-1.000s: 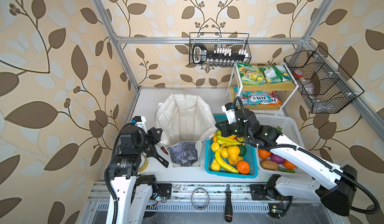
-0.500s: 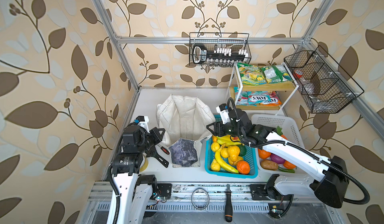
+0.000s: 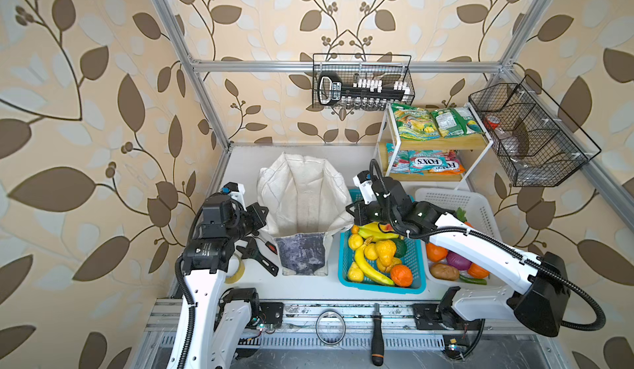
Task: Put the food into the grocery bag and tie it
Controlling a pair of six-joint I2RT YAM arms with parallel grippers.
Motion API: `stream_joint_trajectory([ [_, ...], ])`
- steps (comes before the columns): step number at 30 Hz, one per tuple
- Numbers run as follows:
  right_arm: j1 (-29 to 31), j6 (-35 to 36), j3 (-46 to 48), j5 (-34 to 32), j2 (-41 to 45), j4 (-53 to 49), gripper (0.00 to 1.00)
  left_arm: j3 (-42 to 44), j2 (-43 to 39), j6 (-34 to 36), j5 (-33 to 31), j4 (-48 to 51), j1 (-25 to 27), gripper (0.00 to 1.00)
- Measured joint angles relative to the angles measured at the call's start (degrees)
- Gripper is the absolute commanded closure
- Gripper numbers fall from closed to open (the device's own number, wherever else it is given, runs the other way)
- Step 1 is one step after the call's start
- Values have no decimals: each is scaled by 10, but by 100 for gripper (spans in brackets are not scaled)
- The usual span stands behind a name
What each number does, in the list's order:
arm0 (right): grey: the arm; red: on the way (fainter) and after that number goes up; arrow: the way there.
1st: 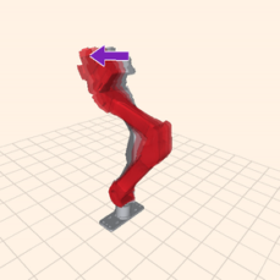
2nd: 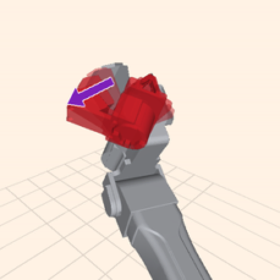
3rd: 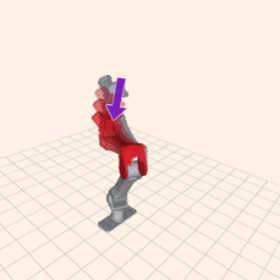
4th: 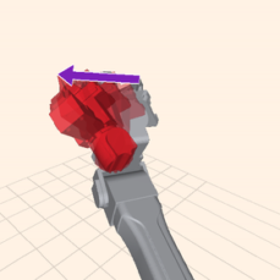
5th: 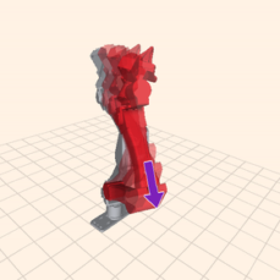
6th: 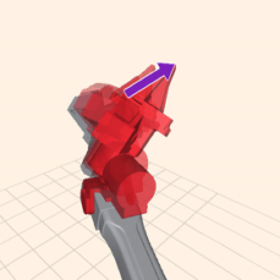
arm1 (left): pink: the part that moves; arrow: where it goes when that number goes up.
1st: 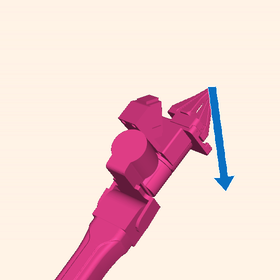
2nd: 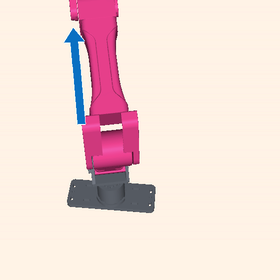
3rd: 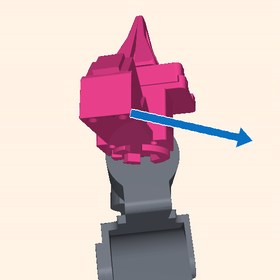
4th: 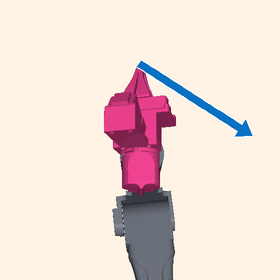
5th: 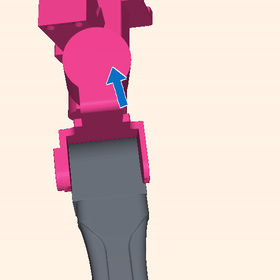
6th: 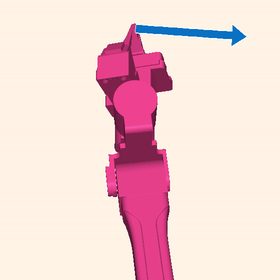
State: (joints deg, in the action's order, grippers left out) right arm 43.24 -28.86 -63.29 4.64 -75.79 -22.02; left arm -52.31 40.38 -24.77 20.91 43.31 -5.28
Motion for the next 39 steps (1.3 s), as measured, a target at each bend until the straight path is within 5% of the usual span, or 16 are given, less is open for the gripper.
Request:
stream_joint_trajectory([
  [11, -50, 28, -39, 24, 32, -84, 100, -81, 1, 35, -72, 67, 9, 100],
  [33, 29, 25, -83, -23, -33, -111, 92, 7, -2, 33, 77, 29, 3, 100],
  [36, 28, 22, -86, -28, -32, -110, 79, 23, -2, 32, 86, 11, 3, 100],
  [39, 27, 23, -86, -31, -29, -109, 47, 33, -2, 32, 87, 3, 3, 100],
])
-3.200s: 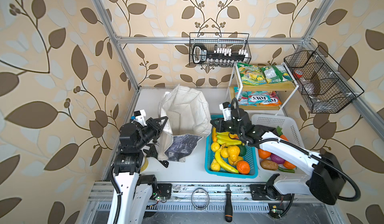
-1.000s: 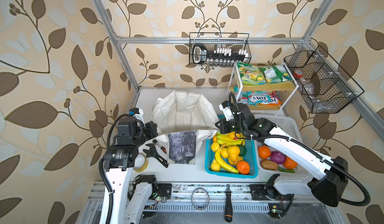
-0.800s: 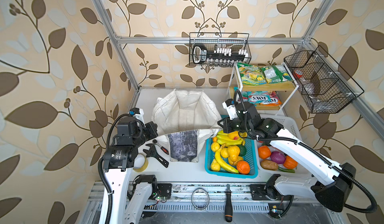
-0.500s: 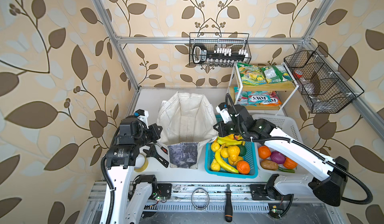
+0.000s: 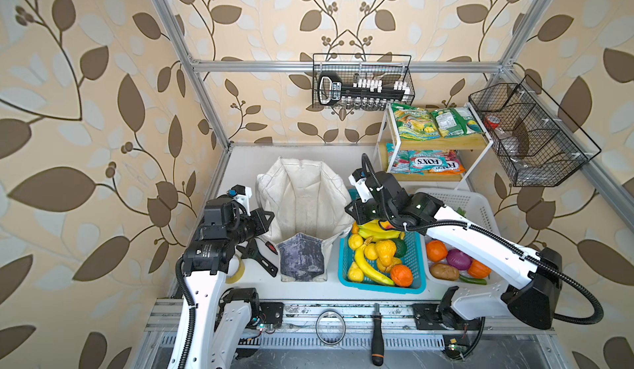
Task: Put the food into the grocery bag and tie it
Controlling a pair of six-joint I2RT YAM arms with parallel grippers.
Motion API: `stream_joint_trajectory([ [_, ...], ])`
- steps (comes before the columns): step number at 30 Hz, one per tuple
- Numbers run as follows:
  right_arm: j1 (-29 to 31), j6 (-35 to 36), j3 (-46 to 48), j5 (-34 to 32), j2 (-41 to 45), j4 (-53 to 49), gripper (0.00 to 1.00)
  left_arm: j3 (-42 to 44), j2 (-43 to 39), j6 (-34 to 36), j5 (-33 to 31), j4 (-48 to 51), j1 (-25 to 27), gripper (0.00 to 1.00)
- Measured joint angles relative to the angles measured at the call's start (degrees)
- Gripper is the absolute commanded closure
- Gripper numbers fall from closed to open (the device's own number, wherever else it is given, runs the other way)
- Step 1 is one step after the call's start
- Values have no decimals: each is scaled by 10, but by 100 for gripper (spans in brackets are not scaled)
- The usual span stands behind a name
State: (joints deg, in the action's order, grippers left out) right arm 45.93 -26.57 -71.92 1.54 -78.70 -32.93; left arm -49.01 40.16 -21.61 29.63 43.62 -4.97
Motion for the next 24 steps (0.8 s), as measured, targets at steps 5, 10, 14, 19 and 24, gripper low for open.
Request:
stream_joint_trajectory([
  [5, -1, 19, 4, -36, 59, 4, 0, 6, -5, 0, -1, -5, 0, 100],
  [10, -23, 58, 59, -66, 218, 53, 0, 12, -18, -1, -2, -9, 0, 100],
  [14, -105, 66, 93, -19, 311, 51, 0, 26, -29, -11, 3, -22, 0, 100],
  [19, -129, 56, 106, -24, 322, -16, 1, 31, -30, -20, 11, -32, 0, 100],
  [24, -128, 42, 180, -38, 327, -78, 13, 30, -29, -25, 15, -32, 0, 100],
])
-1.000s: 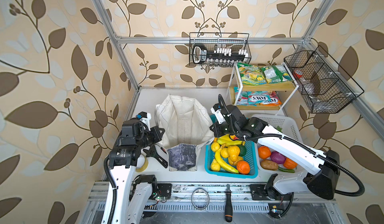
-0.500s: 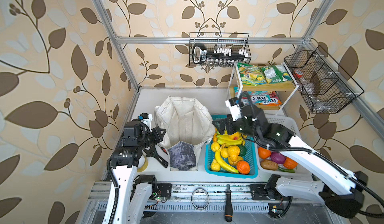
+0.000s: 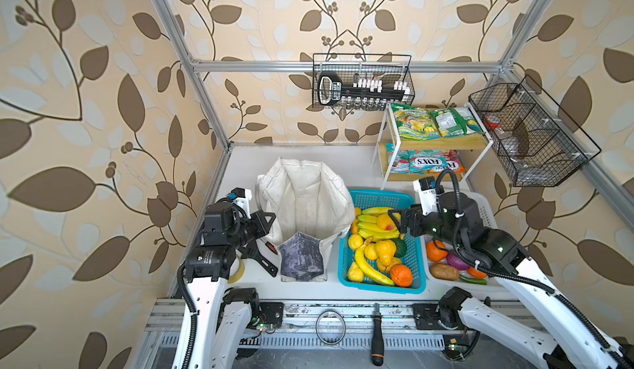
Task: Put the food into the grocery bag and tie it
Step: 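Release the rim and grasp a yellow pear from the teal basket with the right gripper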
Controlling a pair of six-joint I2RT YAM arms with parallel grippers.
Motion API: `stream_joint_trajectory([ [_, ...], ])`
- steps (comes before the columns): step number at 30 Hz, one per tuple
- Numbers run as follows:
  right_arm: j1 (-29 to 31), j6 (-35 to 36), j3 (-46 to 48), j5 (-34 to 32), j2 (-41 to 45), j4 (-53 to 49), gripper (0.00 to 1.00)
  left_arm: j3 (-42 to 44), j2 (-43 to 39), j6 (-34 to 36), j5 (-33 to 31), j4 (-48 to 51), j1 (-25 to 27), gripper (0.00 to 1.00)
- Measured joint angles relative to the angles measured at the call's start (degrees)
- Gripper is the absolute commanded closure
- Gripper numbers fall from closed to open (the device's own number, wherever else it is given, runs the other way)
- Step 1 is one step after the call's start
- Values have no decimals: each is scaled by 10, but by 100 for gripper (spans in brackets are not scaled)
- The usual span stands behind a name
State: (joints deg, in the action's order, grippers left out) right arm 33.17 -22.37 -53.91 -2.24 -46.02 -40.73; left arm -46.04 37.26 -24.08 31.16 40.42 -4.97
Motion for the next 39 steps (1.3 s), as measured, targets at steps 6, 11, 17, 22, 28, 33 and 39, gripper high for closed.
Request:
stream_joint_trajectory([
  [6, 39, -21, 82, -10, -14, -17, 12, -14, 3, 0, 0, 3, 0, 100],
  [11, 74, -41, 127, -27, -47, -2, 13, -16, 4, 0, 0, 3, 0, 100],
  [17, 97, -52, 134, -35, -55, 10, 17, -16, 1, 1, 0, 5, 0, 100],
  [22, 102, -62, 138, -40, -68, 24, 17, -16, -3, 2, 0, 11, 0, 100],
  [28, 116, -73, 150, -40, -92, 42, 15, -16, -11, 4, 0, 15, 0, 100],
  [33, 125, -80, 161, -44, -114, 60, 8, -13, -12, 2, 5, 13, 0, 100],
  [39, 126, -85, 183, -49, -131, 85, 11, -5, -12, 0, 17, 5, 0, 100],
])
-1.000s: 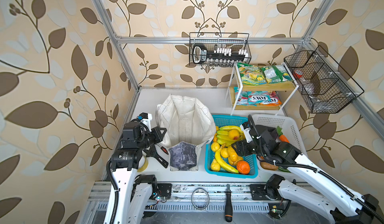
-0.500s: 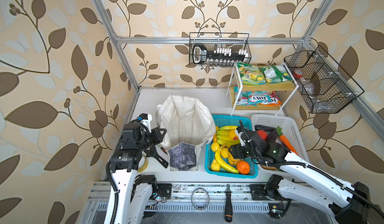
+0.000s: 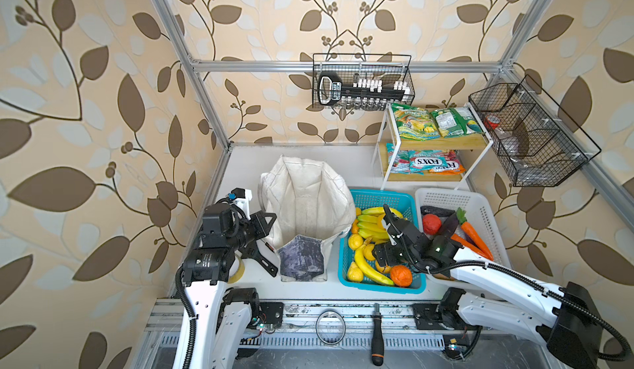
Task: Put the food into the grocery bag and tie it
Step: 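Release the rim and grasp a yellow pear from the teal basket with the right gripper, then carry the yellow pear over the open tote bag with the right gripper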
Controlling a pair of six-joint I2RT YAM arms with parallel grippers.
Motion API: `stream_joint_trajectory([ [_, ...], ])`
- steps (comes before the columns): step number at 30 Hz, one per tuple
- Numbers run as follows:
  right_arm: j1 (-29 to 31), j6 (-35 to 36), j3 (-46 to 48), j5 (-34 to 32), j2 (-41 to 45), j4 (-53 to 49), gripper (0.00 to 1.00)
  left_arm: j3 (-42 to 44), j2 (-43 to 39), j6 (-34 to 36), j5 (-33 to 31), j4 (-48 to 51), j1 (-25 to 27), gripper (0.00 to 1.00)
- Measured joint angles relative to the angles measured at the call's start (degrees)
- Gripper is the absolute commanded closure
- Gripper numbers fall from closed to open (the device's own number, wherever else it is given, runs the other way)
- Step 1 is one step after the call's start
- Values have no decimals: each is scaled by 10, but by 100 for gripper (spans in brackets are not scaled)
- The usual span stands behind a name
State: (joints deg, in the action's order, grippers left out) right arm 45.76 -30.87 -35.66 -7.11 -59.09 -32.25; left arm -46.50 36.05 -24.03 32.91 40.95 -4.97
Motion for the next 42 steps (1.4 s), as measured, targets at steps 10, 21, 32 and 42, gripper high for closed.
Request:
stream_joint_trajectory([
  [10, 2, -6, 3, -20, -19, 28, 17, 4, -1, 0, 9, -3, 0, 100],
  [21, 1, -4, 3, -32, -12, 24, 28, 4, -2, 0, 13, -1, 0, 100],
  [32, -40, 20, -50, -14, 74, -25, 27, 4, 8, -2, 18, -5, 0, 100],
  [42, -46, 57, -189, -2, 53, -54, 31, 14, 8, -14, 38, -22, 0, 100],
])
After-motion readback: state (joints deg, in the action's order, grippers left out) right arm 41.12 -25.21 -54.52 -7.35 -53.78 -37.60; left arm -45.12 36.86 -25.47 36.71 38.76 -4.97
